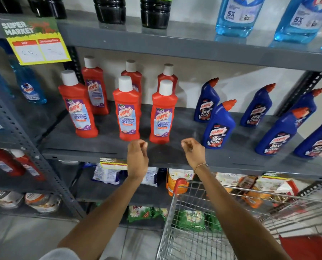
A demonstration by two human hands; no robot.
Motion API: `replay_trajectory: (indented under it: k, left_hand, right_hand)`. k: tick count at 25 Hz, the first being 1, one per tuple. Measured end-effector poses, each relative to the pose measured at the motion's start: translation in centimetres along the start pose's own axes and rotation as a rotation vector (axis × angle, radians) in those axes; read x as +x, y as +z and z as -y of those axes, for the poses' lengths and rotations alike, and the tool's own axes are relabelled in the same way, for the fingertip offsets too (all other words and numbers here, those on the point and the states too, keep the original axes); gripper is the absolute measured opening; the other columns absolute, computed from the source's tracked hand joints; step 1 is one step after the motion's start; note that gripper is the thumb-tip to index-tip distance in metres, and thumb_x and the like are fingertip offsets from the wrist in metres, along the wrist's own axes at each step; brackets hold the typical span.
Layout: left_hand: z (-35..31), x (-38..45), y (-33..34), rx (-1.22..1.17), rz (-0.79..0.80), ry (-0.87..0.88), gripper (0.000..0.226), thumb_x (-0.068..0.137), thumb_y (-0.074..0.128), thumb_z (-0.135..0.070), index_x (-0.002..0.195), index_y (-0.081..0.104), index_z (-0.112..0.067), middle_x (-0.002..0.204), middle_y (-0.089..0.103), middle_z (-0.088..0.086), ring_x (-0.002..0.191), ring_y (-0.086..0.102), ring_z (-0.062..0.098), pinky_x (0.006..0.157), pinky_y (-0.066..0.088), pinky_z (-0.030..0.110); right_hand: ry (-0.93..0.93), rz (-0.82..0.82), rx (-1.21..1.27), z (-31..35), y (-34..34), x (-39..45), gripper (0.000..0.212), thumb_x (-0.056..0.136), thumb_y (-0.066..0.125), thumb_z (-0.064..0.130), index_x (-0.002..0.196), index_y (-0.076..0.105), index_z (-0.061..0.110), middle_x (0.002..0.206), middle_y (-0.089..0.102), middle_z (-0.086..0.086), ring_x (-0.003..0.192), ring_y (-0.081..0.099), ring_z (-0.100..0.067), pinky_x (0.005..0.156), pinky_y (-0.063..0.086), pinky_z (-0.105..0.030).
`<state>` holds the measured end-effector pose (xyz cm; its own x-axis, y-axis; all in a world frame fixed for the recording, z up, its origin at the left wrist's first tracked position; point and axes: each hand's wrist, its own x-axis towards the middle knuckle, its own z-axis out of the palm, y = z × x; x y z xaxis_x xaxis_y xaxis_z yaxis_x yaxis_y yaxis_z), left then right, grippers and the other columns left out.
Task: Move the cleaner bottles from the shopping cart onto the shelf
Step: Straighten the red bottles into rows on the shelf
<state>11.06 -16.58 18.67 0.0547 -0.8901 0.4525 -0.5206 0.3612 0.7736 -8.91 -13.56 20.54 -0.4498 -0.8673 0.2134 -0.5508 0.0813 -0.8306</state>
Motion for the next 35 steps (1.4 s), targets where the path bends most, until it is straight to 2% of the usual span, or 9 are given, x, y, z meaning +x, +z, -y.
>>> replay_trajectory:
  k: [3, 6, 8, 10, 12, 15, 21, 31, 35]
  left_hand:
    - [-3.0, -3.2, 3.9, 0.094, 0.184, 0.23, 0.018, 0.093, 0.048, -0.018, 0.101, 0.057, -0.004, 0.1, 0.062, 0.015, 0.09, 0.056, 0.029, 0.079, 0.047, 0.042]
    - [-3.7, -5.1, 7.2, 0.301, 0.39, 0.337, 0.045, 0.093, 0.048, -0.026, 0.131, 0.047, -0.002, 0.137, 0.052, 0.018, 0.13, 0.046, 0.034, 0.11, 0.035, 0.045]
    - [-3.1, -5.5, 8.4, 0.48, 0.454, 0.424, 0.054, 0.092, 0.047, -0.035, 0.136, 0.042, -0.003, 0.143, 0.047, 0.015, 0.136, 0.04, 0.031, 0.113, 0.028, 0.044]
    - [-2.5, -5.2, 8.8, 0.57, 0.496, 0.434, 0.058, 0.092, 0.044, -0.04, 0.137, 0.04, -0.005, 0.146, 0.045, 0.012, 0.137, 0.038, 0.029, 0.113, 0.029, 0.043]
    - [-2.3, -5.0, 8.9, 0.621, 0.518, 0.421, 0.058, 0.091, 0.045, -0.04, 0.138, 0.039, -0.006, 0.146, 0.044, 0.011, 0.138, 0.038, 0.028, 0.112, 0.031, 0.042]
    - [-2.4, -5.2, 8.9, 0.654, 0.529, 0.405, 0.058, 0.092, 0.04, -0.042, 0.139, 0.038, -0.008, 0.147, 0.044, 0.009, 0.138, 0.038, 0.027, 0.111, 0.032, 0.04]
    - [-2.7, -5.6, 8.6, 0.66, 0.512, 0.408, 0.061, 0.094, 0.028, -0.046, 0.14, 0.035, -0.008, 0.148, 0.042, 0.009, 0.139, 0.035, 0.027, 0.113, 0.028, 0.039]
    - [-3.1, -5.6, 8.4, 0.654, 0.518, 0.398, 0.057, 0.094, 0.04, -0.041, 0.14, 0.036, -0.007, 0.147, 0.042, 0.009, 0.139, 0.035, 0.027, 0.113, 0.029, 0.041]
    - [-3.2, -5.6, 8.5, 0.669, 0.509, 0.409, 0.059, 0.093, 0.033, -0.045, 0.139, 0.037, -0.008, 0.146, 0.044, 0.009, 0.138, 0.038, 0.027, 0.112, 0.031, 0.041]
  right_hand:
    - [-0.074, -0.151, -0.005, -2.1, -3.5, -0.9, 0.005, 0.087, 0.061, 0.014, 0.089, 0.066, 0.011, 0.076, 0.069, -0.005, 0.065, 0.057, -0.011, 0.057, 0.039, -0.003]
    - [-0.062, -0.387, 0.03, -4.8, -7.5, -1.0, 0.006, 0.086, 0.061, 0.013, 0.088, 0.066, 0.011, 0.079, 0.064, -0.002, 0.065, 0.059, -0.019, 0.061, 0.04, -0.014]
    - [-0.032, -0.47, 0.059, -6.6, -9.9, -0.2, 0.008, 0.086, 0.058, 0.008, 0.092, 0.063, 0.008, 0.089, 0.06, -0.007, 0.076, 0.061, -0.028, 0.067, 0.047, -0.03]
    - [0.049, -0.377, 0.111, -7.6, -11.5, 1.3, 0.022, 0.087, 0.059, 0.008, 0.109, 0.057, 0.007, 0.106, 0.059, -0.013, 0.092, 0.061, -0.027, 0.079, 0.049, -0.035]
    - [0.149, -0.15, 0.249, -7.6, -12.0, 2.7, 0.046, 0.087, 0.061, 0.006, 0.129, 0.044, 0.007, 0.13, 0.053, -0.012, 0.114, 0.053, -0.02, 0.096, 0.047, -0.036]
    - [0.18, 0.027, 0.292, -7.5, -11.6, 4.1, 0.058, 0.084, 0.063, 0.002, 0.135, 0.036, 0.004, 0.136, 0.051, -0.015, 0.124, 0.05, -0.026, 0.105, 0.043, -0.043]
    - [0.253, -0.018, 0.323, -7.8, -11.3, 4.7, 0.045, 0.08, 0.066, 0.0, 0.122, 0.05, 0.005, 0.123, 0.063, -0.013, 0.111, 0.06, -0.022, 0.092, 0.049, -0.031]
    - [0.247, 0.024, 0.283, -7.4, -10.8, 5.2, 0.045, 0.082, 0.066, 0.002, 0.124, 0.051, 0.007, 0.124, 0.063, -0.011, 0.114, 0.059, -0.023, 0.097, 0.049, -0.037]
    - [0.236, 0.037, 0.286, -7.3, -10.6, 5.4, 0.045, 0.082, 0.066, 0.003, 0.124, 0.05, 0.009, 0.125, 0.062, -0.01, 0.115, 0.059, -0.023, 0.098, 0.048, -0.037]
